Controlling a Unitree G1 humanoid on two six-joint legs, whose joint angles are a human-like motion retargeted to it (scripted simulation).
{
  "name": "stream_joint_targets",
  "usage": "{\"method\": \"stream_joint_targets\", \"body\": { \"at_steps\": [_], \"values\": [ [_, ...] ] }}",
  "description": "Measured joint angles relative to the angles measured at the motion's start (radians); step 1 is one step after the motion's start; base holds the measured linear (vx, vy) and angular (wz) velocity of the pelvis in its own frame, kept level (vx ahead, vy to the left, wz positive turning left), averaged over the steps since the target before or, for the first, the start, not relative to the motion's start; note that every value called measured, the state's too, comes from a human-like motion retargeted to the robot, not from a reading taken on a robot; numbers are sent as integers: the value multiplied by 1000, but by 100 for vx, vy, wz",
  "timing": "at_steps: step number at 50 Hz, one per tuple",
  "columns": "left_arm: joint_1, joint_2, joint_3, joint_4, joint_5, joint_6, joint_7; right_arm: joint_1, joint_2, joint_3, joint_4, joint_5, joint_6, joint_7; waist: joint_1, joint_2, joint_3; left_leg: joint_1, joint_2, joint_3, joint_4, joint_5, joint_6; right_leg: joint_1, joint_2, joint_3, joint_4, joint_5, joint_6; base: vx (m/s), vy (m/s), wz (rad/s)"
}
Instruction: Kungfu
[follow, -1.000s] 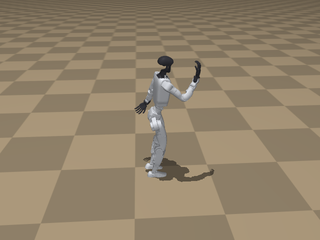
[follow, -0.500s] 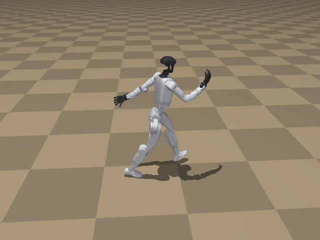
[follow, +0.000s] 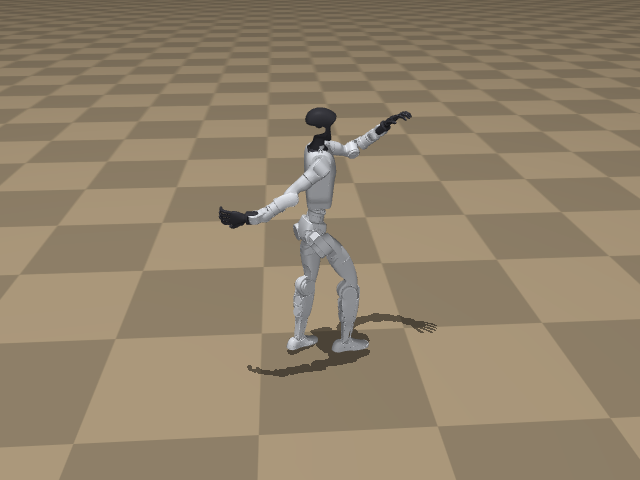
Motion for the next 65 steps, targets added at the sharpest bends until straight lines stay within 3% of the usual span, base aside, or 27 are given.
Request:
{"method": "stream_joint_targets", "body": {
  "at_steps": [5,7,10,12,13,15,17,19,22,26,30,32,34,37,40,41,44,47,50,55,65],
  "values": [
    [-194,223,-8,-141,-83,-58,112,107,-78,-340,0,67,-8,-2,-168,77,46,115,4,19,19,-78,-23,-114,28,164,-315,72,-214,96,-36,14],
    [-249,265,2,-167,-115,-69,122,92,-65,-459,0,242,-11,-31,-223,114,76,157,12,12,31,-93,-30,-119,12,148,-422,50,-229,75,-23,70],
    [-289,292,11,-195,-128,-75,159,45,-42,-524,0,583,5,-107,-277,128,95,232,3,-7,58,-97,-38,-107,-16,137,-389,-22,-196,109,-49,90],
    [-303,289,1,-192,-118,-79,212,8,-24,-549,0,743,-52,-151,-296,119,87,282,-5,-31,79,-96,-21,-82,-31,137,-286,-90,-136,100,-54,145],
    [-312,288,-5,-182,-111,-86,233,-10,-17,-560,0,785,-108,-145,-327,112,82,310,-7,-58,86,-92,-7,-59,-82,42,-268,-42,-77,105,-67,216],
    [-304,273,-11,-168,-80,-94,266,-52,-21,-532,0,859,-198,-91,-334,108,-19,293,-41,-96,85,-53,27,-148,-190,-23,-161,118,10,111,-83,227],
    [-303,228,-61,-150,-49,-84,296,-129,-9,-489,-18,936,-203,-71,-292,144,-144,150,-7,-142,141,-16,32,-351,-202,-27,42,24,-8,94,-84,223],
    [-291,189,-69,-114,-22,-92,282,-179,8,-467,-147,1008,-229,-64,-285,120,-148,154,44,-102,123,37,15,-352,-264,-92,144,-80,-39,72,-65,264],
    [-232,131,-110,-68,19,-67,255,-221,-23,-370,-437,1199,-225,-30,-286,124,-161,52,160,-93,139,87,-55,-360,-390,-219,266,-187,-30,35,-49,337],
    [-129,51,-185,11,96,-32,208,-251,-267,-314,-806,1343,-145,147,-208,41,-79,-15,267,42,106,117,-148,-312,-478,-291,320,-245,7,0,-48,293],
    [79,-80,-228,143,201,169,279,-253,-709,-337,-1065,1501,-42,217,-230,-24,30,-102,337,138,56,114,-282,-266,-652,-383,415,-313,89,-51,-48,368],
    [205,-150,-195,209,237,182,328,-331,-831,-372,-1169,1526,-63,200,-221,-52,82,-158,313,101,21,108,-314,-290,-714,-381,450,-328,122,-68,-29,301],
    [328,-256,-120,310,251,162,389,-511,-859,-335,-1258,1502,-84,187,-187,-87,103,-221,231,45,-30,96,-314,-383,-793,-342,482,-338,142,-67,-16,235],
    [502,-430,-19,532,277,154,439,-977,-737,-53,-1244,1431,-140,219,-133,-111,98,-299,140,42,-120,77,-314,-539,-911,-305,533,-354,147,-43,-1,222],
    [654,-519,53,785,292,259,506,-1343,-439,294,-1040,1394,-179,329,-98,-87,98,-416,99,78,-142,108,-314,-663,-986,-297,549,-333,119,-20,25,165],
    [681,-535,60,852,296,304,516,-1407,-340,353,-930,1319,-158,438,-68,-76,111,-448,102,76,-135,118,-314,-691,-980,-293,553,-331,112,-19,30,73],
    [735,-553,59,960,310,401,562,-1498,-127,438,-660,1023,-145,714,16,-55,167,-528,118,59,-115,135,-314,-737,-980,-304,592,-350,107,-31,5,60],
    [777,-521,61,934,327,421,677,-1504,19,488,-541,855,-236,694,90,-68,230,-560,153,53,-104,130,-314,-729,-960,-336,637,-385,100,-17,-20,14],
    [797,-533,90,881,312,412,747,-1463,128,457,-477,815,-286,651,113,-62,261,-574,146,67,-119,135,-314,-731,-974,-330,647,-380,106,-1,2,30],
    [830,-505,72,837,239,402,758,-1444,193,482,-402,943,-285,680,115,-60,252,-586,155,74,-128,148,-314,-719,-955,-331,635,-348,112,12,12,-10],
    [830,-446,37,788,219,431,755,-1456,76,568,-542,886,-372,585,92,-87,218,-582,173,73,-111,163,-314,-687,-885,-300,573,-279,124,16,4,-22]
  ]
}}
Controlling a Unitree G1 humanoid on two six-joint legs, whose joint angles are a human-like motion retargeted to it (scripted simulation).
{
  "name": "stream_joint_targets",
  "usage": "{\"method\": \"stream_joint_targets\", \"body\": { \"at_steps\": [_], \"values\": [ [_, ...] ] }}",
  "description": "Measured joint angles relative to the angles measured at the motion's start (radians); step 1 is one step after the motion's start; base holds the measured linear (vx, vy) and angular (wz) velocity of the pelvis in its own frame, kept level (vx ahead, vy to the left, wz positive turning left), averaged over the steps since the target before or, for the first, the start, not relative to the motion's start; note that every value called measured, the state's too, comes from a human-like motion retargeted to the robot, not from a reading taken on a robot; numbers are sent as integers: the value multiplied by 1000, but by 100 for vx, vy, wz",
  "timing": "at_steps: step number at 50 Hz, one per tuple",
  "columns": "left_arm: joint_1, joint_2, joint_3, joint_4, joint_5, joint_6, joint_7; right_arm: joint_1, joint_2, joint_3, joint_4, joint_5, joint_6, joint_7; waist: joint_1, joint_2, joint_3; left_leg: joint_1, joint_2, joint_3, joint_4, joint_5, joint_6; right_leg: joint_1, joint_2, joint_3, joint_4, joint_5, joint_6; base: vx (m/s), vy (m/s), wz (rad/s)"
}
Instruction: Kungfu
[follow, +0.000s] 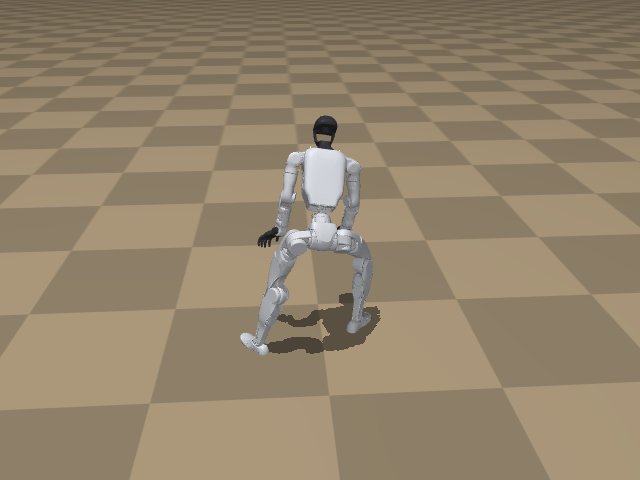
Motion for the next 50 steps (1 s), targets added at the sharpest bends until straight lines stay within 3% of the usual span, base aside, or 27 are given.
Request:
{"method": "stream_joint_targets", "body": {
  "at_steps": [7,12,16,19,23,26,28,30,33,34,35,37,38,40,43,45,47,48,50],
  "values": [
    [-13,-27,20,-39,-50,26,3,-6,-59,-17,-111,24,-3,-50,8,-31,-6,1,0,-4,29,15,0,44,21,10,-48,30,-4,14,0,1],
    [0,-67,77,-118,-177,100,41,-16,-111,-10,-272,142,-66,-202,62,-67,-12,-45,54,34,128,69,0,160,39,-61,-114,44,-23,23,-10,21],
    [55,-65,149,-170,-340,43,55,-38,-147,35,-415,212,-129,-287,127,-109,-34,-63,145,164,238,127,0,308,58,-154,-177,41,-48,44,-8,21],
    [105,-35,213,-199,-432,13,51,-69,-166,54,-516,220,-158,-331,195,-143,-46,-77,192,244,340,127,67,429,75,-216,-260,79,-61,55,12,7],
    [175,11,317,-236,-499,-21,33,-125,-177,65,-624,206,-214,-404,277,-192,-71,-96,175,282,431,65,184,570,70,-268,-397,159,-78,66,55,36],
    [228,47,408,-262,-515,-45,6,-152,-170,70,-678,183,-257,-459,357,-218,-104,-90,139,239,461,-29,197,716,99,-324,-542,232,-80,77,66,6],
    [248,86,478,-289,-512,-75,-48,-168,-149,83,-705,168,-281,-517,406,-203,-152,-122,157,183,520,-85,202,850,178,-411,-676,262,-60,75,59,20],
    [246,145,539,-317,-517,-125,-143,-182,-138,96,-728,143,-307,-570,427,-154,-218,-164,164,96,574,-127,213,983,307,-470,-803,195,-33,78,69,109],
    [150,225,510,-350,-621,-198,-318,-180,-179,94,-785,56,-313,-633,378,-91,-265,-135,16,-64,538,-110,255,1035,476,-148,-770,125,-139,74,60,285],
    [91,240,470,-361,-666,-219,-391,-166,-198,74,-818,10,-312,-661,346,-76,-262,-100,-54,-125,502,-89,264,1023,560,20,-703,112,-112,71,48,376],
    [25,252,425,-370,-711,-239,-470,-147,-218,47,-853,-41,-312,-694,311,-63,-254,-58,-126,-187,460,-65,270,1005,656,196,-626,89,-49,68,39,367],
    [-121,234,307,-376,-780,-247,-629,-76,-232,-34,-930,-160,-340,-804,255,-15,-239,23,-172,-282,399,-17,264,943,893,372,-462,9,118,66,24,306],
    [-186,214,236,-381,-819,-242,-718,-36,-230,-71,-967,-218,-365,-880,236,0,-235,53,-160,-295,389,-2,255,908,945,356,-441,22,125,63,13,248],
    [-289,137,90,-397,-909,-198,-896,62,-221,-134,-1048,-339,-413,-1091,184,0,-235,137,-186,-270,328,29,260,817,921,305,-434,32,88,59,16,245],
    [-342,-41,-118,-432,-1062,-172,-1125,233,-180,-213,-1172,-501,-486,-1463,74,11,-189,286,-248,-313,243,57,270,699,905,273,-550,72,-53,57,7,255],
    [-325,-169,-256,-449,-1158,-148,-1232,351,-149,-243,-1236,-618,-545,-1695,22,3,-139,376,-266,-317,212,57,268,615,928,381,-657,230,-114,50,3,186],
    [-241,-312,-382,-429,-1140,-111,-1155,488,-108,-255,-1288,-827,-484,-2029,-56,33,-104,440,-252,-357,193,39,255,518,936,421,-791,367,-180,37,-5,183],
    [-200,-342,-423,-447,-1171,-151,-1128,580,-100,-278,-1335,-894,-433,-2259,-94,49,-89,464,-244,-365,184,33,256,477,925,395,-858,384,-165,31,-9,146],
    [-137,-388,-445,-446,-1225,-208,-1129,706,-110,-303,-1384,-954,-458,-2337,-160,51,-41,516,-220,-362,172,26,257,426,886,288,-945,355,-126,24,-13,77]
  ]
}}
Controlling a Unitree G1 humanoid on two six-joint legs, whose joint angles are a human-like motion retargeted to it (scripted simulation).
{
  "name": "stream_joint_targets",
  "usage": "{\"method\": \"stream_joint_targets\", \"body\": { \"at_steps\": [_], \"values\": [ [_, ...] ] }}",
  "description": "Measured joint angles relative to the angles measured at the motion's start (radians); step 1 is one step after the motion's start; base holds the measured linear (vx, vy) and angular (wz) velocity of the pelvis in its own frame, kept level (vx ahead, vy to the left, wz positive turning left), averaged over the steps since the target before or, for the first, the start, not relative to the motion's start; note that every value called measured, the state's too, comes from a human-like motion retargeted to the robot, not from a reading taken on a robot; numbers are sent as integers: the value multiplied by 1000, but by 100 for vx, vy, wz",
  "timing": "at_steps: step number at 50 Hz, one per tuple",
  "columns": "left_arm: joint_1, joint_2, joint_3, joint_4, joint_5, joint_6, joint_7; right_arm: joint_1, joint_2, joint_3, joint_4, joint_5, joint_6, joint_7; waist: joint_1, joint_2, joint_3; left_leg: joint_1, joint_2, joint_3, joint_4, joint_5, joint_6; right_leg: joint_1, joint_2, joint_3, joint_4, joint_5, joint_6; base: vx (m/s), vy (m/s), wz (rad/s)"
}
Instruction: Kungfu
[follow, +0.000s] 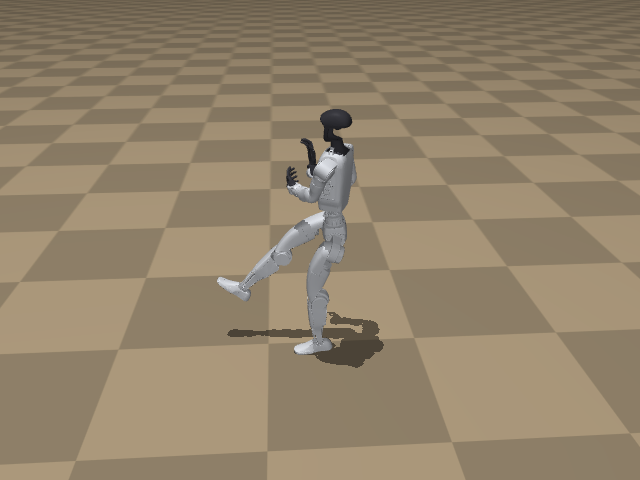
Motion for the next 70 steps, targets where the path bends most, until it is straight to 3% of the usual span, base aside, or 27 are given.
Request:
{"method": "stream_joint_targets", "body": {
  "at_steps": [2,3,5,9,14,17,21,25,27,28,29,30,32,33,35,37,42,50,55,58,62,66,70],
  "values": [
    [28,20,-42,29,-57,10,-22,76,-22,12,-19,53,-48,102,-19,4,17,8,24,31,4,3,25,-49,15,-63,-35,-17,-121,11,-11,-23],
    [37,35,-73,34,-92,24,-25,114,-56,14,-36,107,-63,158,-26,-1,8,5,23,47,4,3,47,-71,18,-81,-44,-43,-130,11,-7,-46],
    [61,48,-91,40,-122,41,-34,168,-110,30,-62,171,-62,208,-22,-19,-15,21,9,70,-13,5,76,-85,20,-101,-34,-80,-98,15,-5,-65],
    [94,52,-65,56,-115,62,-53,170,-173,58,-78,220,-26,249,18,-45,-53,30,-1,110,-26,9,83,-40,73,23,31,-16,-85,6,-8,-84],
    [98,74,-39,21,-165,81,-35,69,-211,121,-70,271,8,288,114,-55,-117,-69,16,90,8,13,60,120,58,106,149,-60,13,-12,-11,-61],
    [106,111,33,-34,-188,66,35,-130,-293,228,-32,351,-16,344,231,-116,-187,-163,16,99,38,20,35,245,-8,72,264,-103,94,-32,-20,-113],
    [84,209,175,-214,-344,-6,271,-601,-406,447,11,695,-157,603,375,-232,-254,-347,33,124,141,-25,0,426,-173,-69,346,-115,147,-63,-36,-116],
    [-7,400,219,-700,-448,-228,744,-1261,-483,622,-108,1101,-176,974,530,-332,-158,-546,83,131,382,-129,-13,663,-348,-283,289,-23,74,-87,-67,-134],
    [-66,467,267,-951,-275,-298,919,-1520,-475,654,-178,1131,-201,1037,668,-409,-124,-654,137,136,521,-225,-1,749,-420,-398,234,138,49,-52,-70,-218],
    [-94,484,301,-1049,-167,-316,983,-1622,-451,654,-203,1103,-207,1056,731,-460,-113,-702,163,143,585,-268,5,776,-435,-391,200,269,99,-40,-92,-279],
    [-128,509,313,-1133,-54,-340,1063,-1709,-423,642,-220,1052,-209,1074,789,-494,-113,-773,229,96,642,-281,-21,759,-370,-381,167,236,171,-45,-128,-333],
    [-166,538,313,-1210,63,-367,1152,-1790,-393,624,-233,989,-208,1093,844,-520,-117,-857,314,21,696,-280,-62,722,-264,-368,135,120,255,-44,-124,-268],
    [-216,562,291,-1271,252,-458,1303,-1857,-380,592,-247,876,-207,1133,893,-537,-123,-939,352,-8,782,-295,-61,713,-232,-404,116,-91,255,-17,-56,-127],
    [-221,567,291,-1282,277,-507,1326,-1868,-382,580,-250,819,-209,1139,915,-544,-134,-959,371,15,827,-323,-46,718,-284,-478,118,-161,255,-7,-10,-101],
    [-209,602,289,-1271,315,-543,1336,-1873,-375,556,-249,710,-182,1096,915,-541,-160,-1002,457,2,852,-320,-67,644,-260,-454,202,-251,255,-23,-29,-111],
    [-184,614,286,-1255,311,-553,1332,-1853,-365,555,-252,673,-189,1038,855,-500,-178,-1028,502,-28,832,-290,-98,575,-178,-343,285,-283,255,-33,-38,-9],
    [-139,598,280,-1239,304,-547,1335,-1796,-324,564,-244,649,-206,994,807,-410,-192,-1036,574,-6,795,-237,-125,585,-163,-356,260,-271,255,-32,-12,-14],
    [-150,595,284,-1228,219,-509,1321,-1757,-320,564,-190,659,-190,1023,784,-364,-169,-918,603,123,685,-212,-145,551,-248,-342,247,-245,255,-26,3,-27],
    [-118,587,330,-1183,28,-429,1237,-1696,-296,548,-109,670,-123,1043,700,-316,-180,-822,629,224,626,-194,-149,487,-314,-323,322,-255,255,-31,0,-46],
    [-65,596,395,-1072,-44,-391,1146,-1617,-304,538,-67,701,-46,976,627,-280,-196,-753,644,288,577,-174,-154,443,-340,-301,378,-268,255,-29,-1,-42],
    [4,619,521,-826,-34,-337,1052,-1456,-348,501,2,716,-34,900,506,-209,-225,-627,665,367,461,-119,-176,396,-331,-261,440,-305,230,-38,-22,-54],
    [68,708,636,-616,117,-306,878,-1235,-459,435,89,729,-11,928,391,-160,-254,-442,682,451,274,17,-217,384,-250,-183,427,-364,180,-31,-42,-96],
    [106,775,684,-530,245,-303,644,-974,-631,344,216,691,52,1062,233,-148,-292,-268,615,572,20,324,-257,374,-195,-73,354,-394,132,-34,-45,-58]
  ]
}}
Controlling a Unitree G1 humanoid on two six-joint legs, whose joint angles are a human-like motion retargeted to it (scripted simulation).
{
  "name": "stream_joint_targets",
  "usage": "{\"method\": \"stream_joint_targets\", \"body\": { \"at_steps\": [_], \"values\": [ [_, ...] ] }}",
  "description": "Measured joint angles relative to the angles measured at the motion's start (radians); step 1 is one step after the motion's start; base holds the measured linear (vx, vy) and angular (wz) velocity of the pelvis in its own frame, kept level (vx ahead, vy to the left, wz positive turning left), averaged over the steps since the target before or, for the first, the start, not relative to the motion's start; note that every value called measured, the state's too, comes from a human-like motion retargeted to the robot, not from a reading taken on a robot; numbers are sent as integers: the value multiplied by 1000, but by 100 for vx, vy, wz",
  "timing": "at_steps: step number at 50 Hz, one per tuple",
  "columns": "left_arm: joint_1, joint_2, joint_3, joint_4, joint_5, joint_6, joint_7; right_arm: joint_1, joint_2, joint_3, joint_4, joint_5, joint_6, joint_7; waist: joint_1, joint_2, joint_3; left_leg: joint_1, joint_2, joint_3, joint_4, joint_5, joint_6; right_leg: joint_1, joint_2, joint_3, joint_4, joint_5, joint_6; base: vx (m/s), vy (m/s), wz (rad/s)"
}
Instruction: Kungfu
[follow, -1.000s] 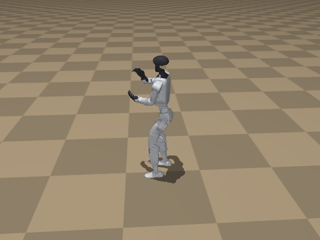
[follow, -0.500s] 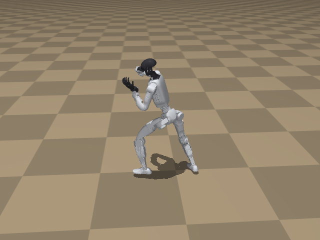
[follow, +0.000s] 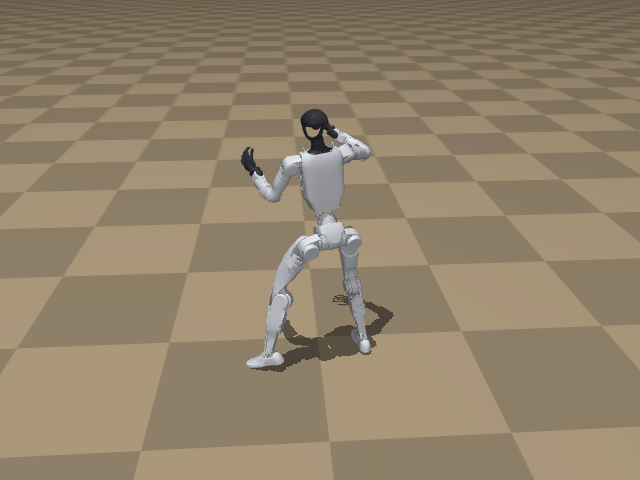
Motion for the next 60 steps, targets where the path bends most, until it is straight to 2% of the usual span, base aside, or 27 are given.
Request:
{"method": "stream_joint_targets", "body": {
  "at_steps": [2,3,6,9,11,13,15,18,20,22,23,25,27,29,31,32,35,37,38,40,43,45,47,50,56,57,60],
  "values": [
    [-32,17,-51,31,71,5,-117,157,-100,-66,117,-36,66,106,-72,11,-16,50,-31,9,-69,64,0,11,28,17,-39,2,-44,-28,-55,-21],
    [-67,19,-97,54,110,-3,-193,250,-152,-121,186,-71,93,191,-98,12,-19,65,-46,-18,-66,27,0,26,48,21,-64,8,-67,-13,-57,-35],
    [-260,-9,-331,140,205,-14,-378,521,-266,-316,488,-314,196,438,-122,-18,-17,21,-106,-233,123,-220,18,79,106,42,-160,43,-132,-11,-57,-50],
    [-447,-123,-609,193,321,-50,-491,709,-364,-483,856,-740,235,585,-126,-70,-25,-48,-210,-232,333,-395,112,100,98,36,-238,82,-164,-11,-33,-13],
    [-552,-259,-761,235,421,-56,-537,783,-407,-585,1144,-1058,305,562,-112,-68,-11,-99,-306,-274,426,-478,133,119,118,7,-272,96,-176,-8,-18,-13],
    [-633,-388,-852,262,487,-30,-611,767,-407,-708,1465,-1259,533,386,-66,-70,22,-113,-407,-278,432,-551,119,137,149,16,-295,109,-192,-14,-5,-103],
    [-674,-468,-895,256,494,6,-675,722,-426,-832,1703,-1164,671,327,-33,-69,59,-96,-479,-263,361,-601,109,156,175,35,-310,118,-206,-14,-4,-135],
    [-693,-504,-910,215,442,6,-680,760,-475,-841,1709,-586,594,537,12,-96,102,-80,-548,-340,186,-517,162,169,224,97,-306,124,-195,-9,-14,-175],
    [-671,-497,-914,184,430,-8,-666,744,-459,-826,1683,-354,533,517,42,-153,98,-88,-597,-385,129,-456,292,164,226,134,-296,133,-142,-7,-17,-223],
    [-646,-443,-899,159,427,-30,-655,686,-381,-814,1616,-335,461,401,78,-201,64,-78,-511,-320,143,-521,246,91,248,72,-202,139,28,-11,-52,-284],
    [-644,-402,-888,141,425,-47,-654,653,-336,-799,1590,-362,414,340,83,-224,28,-122,-412,-297,165,-519,180,-13,305,-15,-110,176,99,-31,-133,-247],
    [-649,-334,-879,107,428,-80,-647,600,-287,-732,1552,-487,291,250,55,-186,2,-168,-254,-260,201,-505,107,-226,378,-247,145,246,122,-51,-136,-168],
    [-649,-288,-844,106,458,-101,-623,531,-259,-649,1518,-691,230,227,88,-97,32,-222,-115,-291,263,-523,137,-321,350,-358,474,242,122,-48,7,-252],
    [-625,-304,-799,132,497,-98,-601,465,-243,-599,1518,-861,255,187,122,-7,48,-282,-13,-330,286,-519,156,-430,264,-374,761,260,122,-27,54,-189],
    [-588,-340,-795,151,486,-97,-616,442,-235,-577,1551,-942,275,156,108,160,23,-375,43,-428,289,-536,195,-485,99,-323,861,353,122,16,82,11],
    [-569,-356,-804,151,472,-99,-625,445,-236,-576,1573,-946,284,149,96,241,5,-418,39,-477,288,-544,222,-493,-18,-268,833,438,72,29,69,131],
    [-524,-370,-822,119,504,-116,-615,471,-237,-615,1630,-815,335,132,34,361,10,-490,-52,-590,293,-538,278,-518,-336,61,454,672,-401,5,36,174],
    [-494,-322,-806,82,588,-128,-554,439,-200,-610,1634,-703,350,117,48,347,0,-463,-102,-528,308,-582,319,-545,-526,262,53,624,-401,-6,41,-27],
    [-470,-298,-800,74,623,-128,-516,413,-176,-587,1639,-675,333,119,69,342,-12,-443,-77,-502,272,-572,321,-536,-546,238,-138,656,-401,-8,1,-224],
    [-445,-236,-780,66,643,-119,-483,363,-127,-530,1628,-695,278,168,156,423,-25,-487,106,-573,151,-474,288,-519,-363,128,-359,750,-394,-13,-40,-315],
    [-425,-221,-728,64,621,-123,-499,318,-109,-469,1582,-767,352,206,154,395,-21,-582,57,-546,330,-593,389,-745,-482,180,-2,604,-401,-6,-22,-73],
    [-395,-235,-702,108,596,-109,-517,319,-61,-441,1529,-779,397,196,107,407,17,-608,89,-602,345,-595,355,-799,-379,195,358,589,-401,-1,-49,31],
    [-342,-221,-638,149,598,-102,-570,341,26,-443,1454,-767,369,191,101,393,57,-593,183,-630,303,-549,315,-746,-228,-2,563,633,-386,14,-73,-36],
    [-234,-234,-537,201,666,-120,-596,426,138,-464,1356,-742,296,199,83,282,2,-516,174,-555,295,-574,282,-697,-106,-136,748,603,-237,36,-50,-24],
    [-78,-189,-498,332,739,-158,-318,593,329,-454,1160,-738,229,160,-86,-10,-129,-301,-97,-302,233,-615,228,-615,-130,-242,704,425,6,32,-47,119],
    [-67,-189,-493,359,749,-156,-285,604,349,-440,1139,-741,217,151,-99,-39,-139,-280,-137,-288,229,-622,221,-608,-137,-227,664,409,7,14,-34,119],
    [-43,-217,-467,445,793,-144,-214,612,395,-401,1083,-771,202,131,-109,-101,-143,-205,-235,-238,219,-647,199,-591,-247,-197,537,384,-93,8,-45,77]
  ]
}}
